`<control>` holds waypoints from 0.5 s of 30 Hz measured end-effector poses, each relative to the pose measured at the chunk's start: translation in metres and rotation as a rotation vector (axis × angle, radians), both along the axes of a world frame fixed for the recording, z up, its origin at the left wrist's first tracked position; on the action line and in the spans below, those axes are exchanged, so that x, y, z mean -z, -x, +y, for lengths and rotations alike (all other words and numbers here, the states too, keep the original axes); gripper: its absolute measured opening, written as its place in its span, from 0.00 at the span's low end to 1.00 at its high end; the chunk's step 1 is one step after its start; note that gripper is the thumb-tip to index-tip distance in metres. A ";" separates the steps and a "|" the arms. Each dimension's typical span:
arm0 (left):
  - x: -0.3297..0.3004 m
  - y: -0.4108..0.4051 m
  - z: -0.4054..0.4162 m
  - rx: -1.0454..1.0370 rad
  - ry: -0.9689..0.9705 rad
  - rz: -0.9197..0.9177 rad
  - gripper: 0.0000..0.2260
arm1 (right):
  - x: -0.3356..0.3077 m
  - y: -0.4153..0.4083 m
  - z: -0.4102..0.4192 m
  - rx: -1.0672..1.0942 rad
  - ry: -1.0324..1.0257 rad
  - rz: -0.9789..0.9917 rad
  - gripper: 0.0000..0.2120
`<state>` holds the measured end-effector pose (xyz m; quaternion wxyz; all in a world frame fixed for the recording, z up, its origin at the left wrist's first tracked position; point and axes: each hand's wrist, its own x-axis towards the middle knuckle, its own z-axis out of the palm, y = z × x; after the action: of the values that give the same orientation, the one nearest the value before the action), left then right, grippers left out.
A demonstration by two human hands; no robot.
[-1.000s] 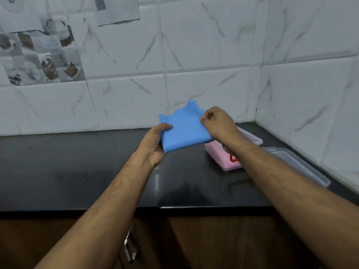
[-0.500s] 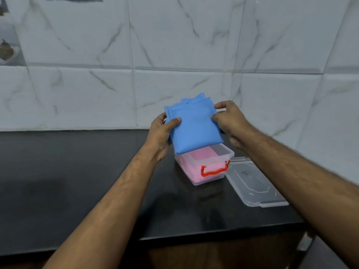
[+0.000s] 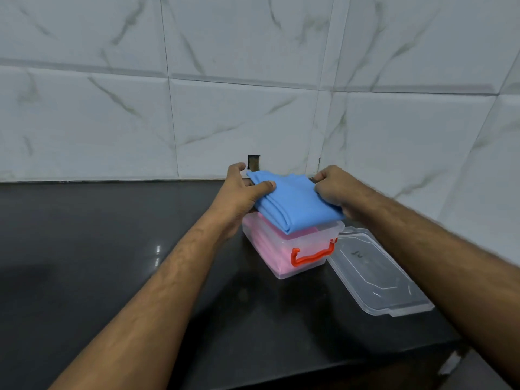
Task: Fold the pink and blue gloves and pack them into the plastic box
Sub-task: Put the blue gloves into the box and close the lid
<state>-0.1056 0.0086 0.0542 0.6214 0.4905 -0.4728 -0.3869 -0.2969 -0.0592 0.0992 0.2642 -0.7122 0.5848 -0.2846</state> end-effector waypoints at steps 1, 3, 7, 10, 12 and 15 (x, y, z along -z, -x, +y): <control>0.000 0.002 0.001 -0.019 0.014 -0.055 0.36 | 0.001 0.001 0.002 0.014 0.044 0.041 0.14; 0.000 0.004 0.004 -0.054 0.034 -0.107 0.30 | -0.001 0.002 0.007 0.035 0.121 0.157 0.16; 0.002 0.001 0.007 -0.102 0.068 -0.118 0.19 | -0.003 -0.003 0.013 0.028 0.219 0.300 0.17; 0.006 -0.002 0.011 -0.148 0.141 -0.280 0.19 | -0.001 -0.011 0.019 0.035 0.218 0.314 0.17; 0.010 -0.004 0.012 -0.171 0.200 -0.476 0.19 | 0.003 -0.013 0.022 0.052 0.240 0.317 0.16; 0.016 -0.006 0.010 -0.166 0.206 -0.550 0.18 | 0.009 -0.014 0.025 0.082 0.302 0.320 0.14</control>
<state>-0.0997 0.0186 0.0382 0.5460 0.5482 -0.6184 -0.1376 -0.2830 -0.0346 0.0902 0.0465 -0.7554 0.5984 -0.2628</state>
